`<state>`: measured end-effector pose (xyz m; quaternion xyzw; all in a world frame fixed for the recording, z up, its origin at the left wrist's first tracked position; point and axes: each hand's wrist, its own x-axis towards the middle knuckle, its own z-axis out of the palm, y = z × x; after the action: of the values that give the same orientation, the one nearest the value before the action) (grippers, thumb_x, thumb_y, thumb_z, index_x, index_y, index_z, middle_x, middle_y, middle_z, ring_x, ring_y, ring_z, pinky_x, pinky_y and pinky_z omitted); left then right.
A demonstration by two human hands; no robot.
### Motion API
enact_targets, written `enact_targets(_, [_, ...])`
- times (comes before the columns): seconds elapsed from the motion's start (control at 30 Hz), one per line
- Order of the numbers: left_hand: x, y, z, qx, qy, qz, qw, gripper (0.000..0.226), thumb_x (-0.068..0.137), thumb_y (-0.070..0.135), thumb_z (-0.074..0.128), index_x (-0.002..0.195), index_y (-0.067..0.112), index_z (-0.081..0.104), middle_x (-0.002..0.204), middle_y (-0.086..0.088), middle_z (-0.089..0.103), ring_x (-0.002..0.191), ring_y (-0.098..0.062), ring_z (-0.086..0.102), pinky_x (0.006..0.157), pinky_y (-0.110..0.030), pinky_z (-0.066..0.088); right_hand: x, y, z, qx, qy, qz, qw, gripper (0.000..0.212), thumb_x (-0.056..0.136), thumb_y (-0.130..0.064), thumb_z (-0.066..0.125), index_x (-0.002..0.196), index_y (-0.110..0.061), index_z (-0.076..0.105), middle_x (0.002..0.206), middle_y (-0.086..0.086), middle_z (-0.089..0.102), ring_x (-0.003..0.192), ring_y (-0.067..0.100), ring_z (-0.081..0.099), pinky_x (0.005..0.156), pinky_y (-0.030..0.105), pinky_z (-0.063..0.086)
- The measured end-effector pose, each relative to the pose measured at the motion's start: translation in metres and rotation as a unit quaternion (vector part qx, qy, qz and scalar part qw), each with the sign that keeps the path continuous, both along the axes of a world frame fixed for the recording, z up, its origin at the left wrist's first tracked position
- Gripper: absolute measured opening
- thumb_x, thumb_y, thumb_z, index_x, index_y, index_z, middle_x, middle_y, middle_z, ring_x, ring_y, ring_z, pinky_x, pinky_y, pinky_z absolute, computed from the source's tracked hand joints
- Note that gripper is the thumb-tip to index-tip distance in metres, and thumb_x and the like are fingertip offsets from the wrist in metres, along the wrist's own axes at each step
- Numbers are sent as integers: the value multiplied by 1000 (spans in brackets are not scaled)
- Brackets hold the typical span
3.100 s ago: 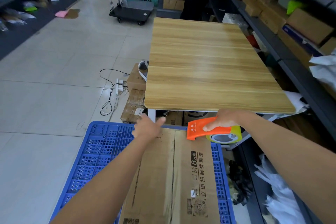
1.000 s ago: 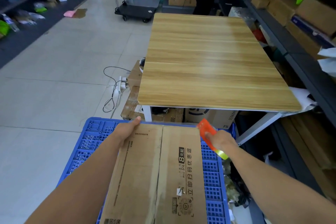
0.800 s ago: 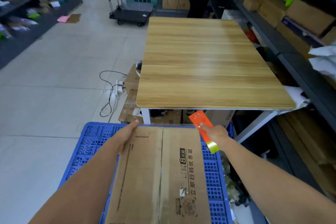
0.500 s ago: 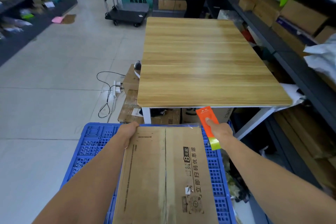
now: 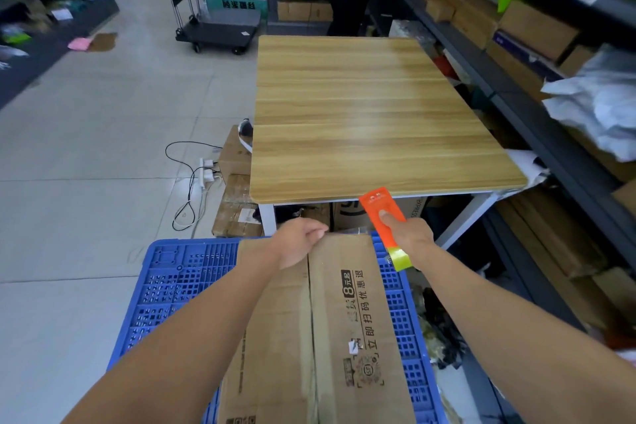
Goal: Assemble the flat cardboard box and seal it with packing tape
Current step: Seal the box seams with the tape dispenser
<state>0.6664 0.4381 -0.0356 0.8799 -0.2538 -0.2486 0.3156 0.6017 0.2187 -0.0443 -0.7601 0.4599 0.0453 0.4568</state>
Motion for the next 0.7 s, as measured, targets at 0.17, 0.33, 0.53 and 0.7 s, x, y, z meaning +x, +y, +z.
enact_targets(0.17, [4, -16, -13, 42, 42, -34, 998, 38, 101, 34, 40, 124, 15, 62, 127, -3, 61, 121, -22, 54, 100, -33, 39, -3, -9, 7, 10, -8, -2, 1000, 63, 81, -59, 60, 108, -3, 64, 100, 12, 65, 87, 29, 62, 73, 33, 45])
enact_targets(0.33, [5, -35, -13, 175, -50, -71, 981, 40, 102, 36, 30, 103, 9, 60, 114, -10, 61, 111, -29, 57, 93, -37, 39, -10, -24, 12, 15, -13, 1, 1000, 63, 81, -61, 60, 107, -4, 64, 103, 13, 67, 92, 30, 63, 77, 36, 46])
enact_targets(0.53, [-10, -78, -10, 62, -30, -131, 989, 41, 104, 19, 32, 143, 16, 44, 149, -1, 42, 138, -22, 39, 112, -31, 28, -11, -41, 17, 21, -20, 14, 999, 58, 81, -61, 59, 100, -6, 66, 92, 11, 66, 80, 27, 61, 73, 34, 45])
enact_targets(0.7, [-4, -91, -20, 97, 67, -119, 986, 42, 103, 36, 31, 131, 14, 53, 139, -6, 52, 128, -24, 47, 96, -29, 35, -9, -50, 17, 28, -33, 43, 998, 53, 83, -59, 60, 94, -8, 68, 92, 11, 68, 77, 25, 62, 73, 32, 47])
